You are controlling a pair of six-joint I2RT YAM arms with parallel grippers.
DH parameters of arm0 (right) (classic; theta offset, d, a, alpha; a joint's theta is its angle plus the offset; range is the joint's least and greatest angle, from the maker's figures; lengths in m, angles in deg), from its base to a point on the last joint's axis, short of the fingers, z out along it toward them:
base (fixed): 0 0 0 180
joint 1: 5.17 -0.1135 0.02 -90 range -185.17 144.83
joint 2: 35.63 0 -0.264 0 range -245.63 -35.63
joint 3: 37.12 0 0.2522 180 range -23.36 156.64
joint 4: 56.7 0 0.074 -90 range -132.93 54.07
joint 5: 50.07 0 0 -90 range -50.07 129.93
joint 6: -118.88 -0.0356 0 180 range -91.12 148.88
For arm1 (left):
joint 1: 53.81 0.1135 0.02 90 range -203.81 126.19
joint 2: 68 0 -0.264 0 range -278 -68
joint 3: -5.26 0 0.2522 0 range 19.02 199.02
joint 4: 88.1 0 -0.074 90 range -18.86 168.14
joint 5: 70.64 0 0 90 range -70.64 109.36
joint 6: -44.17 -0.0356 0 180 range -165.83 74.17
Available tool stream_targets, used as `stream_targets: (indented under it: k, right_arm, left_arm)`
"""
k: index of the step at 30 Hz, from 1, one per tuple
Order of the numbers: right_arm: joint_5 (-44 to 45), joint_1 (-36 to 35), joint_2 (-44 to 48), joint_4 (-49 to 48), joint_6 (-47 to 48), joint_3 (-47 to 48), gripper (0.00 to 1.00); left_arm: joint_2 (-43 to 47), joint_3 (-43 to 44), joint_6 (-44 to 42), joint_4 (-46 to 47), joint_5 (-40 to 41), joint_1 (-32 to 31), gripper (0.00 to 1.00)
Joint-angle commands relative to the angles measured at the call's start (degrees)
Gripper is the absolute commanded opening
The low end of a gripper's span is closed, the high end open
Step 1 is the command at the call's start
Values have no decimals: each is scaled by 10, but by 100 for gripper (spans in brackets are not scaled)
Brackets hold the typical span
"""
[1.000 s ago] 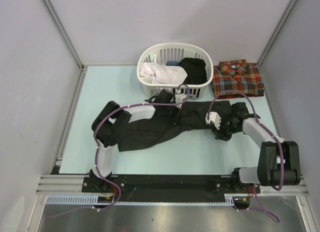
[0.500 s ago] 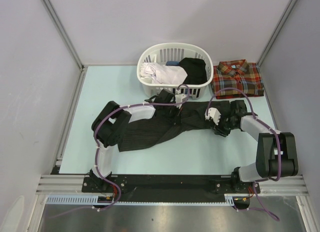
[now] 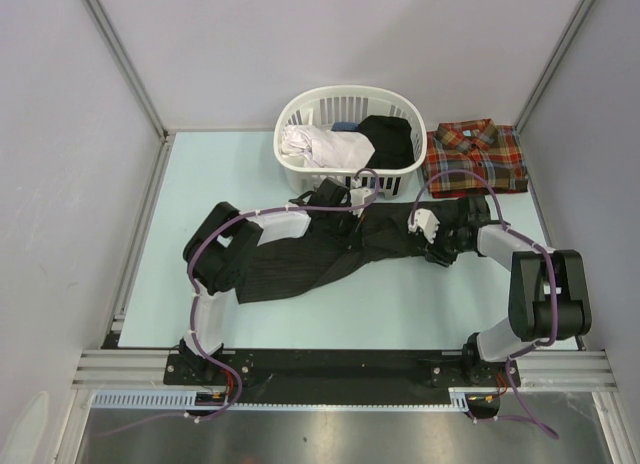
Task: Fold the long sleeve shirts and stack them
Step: Fold the shirt
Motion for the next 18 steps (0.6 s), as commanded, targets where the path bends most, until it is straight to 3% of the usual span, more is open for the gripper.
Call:
stream_targets:
  k: [1, 5, 10, 18]
  right_arm:
    - [9, -11, -25, -31, 9, 13, 28]
    - [25, -14, -31, -33, 9, 17, 0]
    - [-1, 2, 3, 47, 39, 51, 0]
    - [-52, 34, 67, 312, 180, 137, 0]
  left_arm:
    - [3, 11, -7, 1, 4, 8, 0]
    - [4, 10, -9, -2, 9, 8, 0]
    - [9, 7, -10, -4, 12, 7, 0]
    - [15, 10, -7, -5, 11, 7, 0]
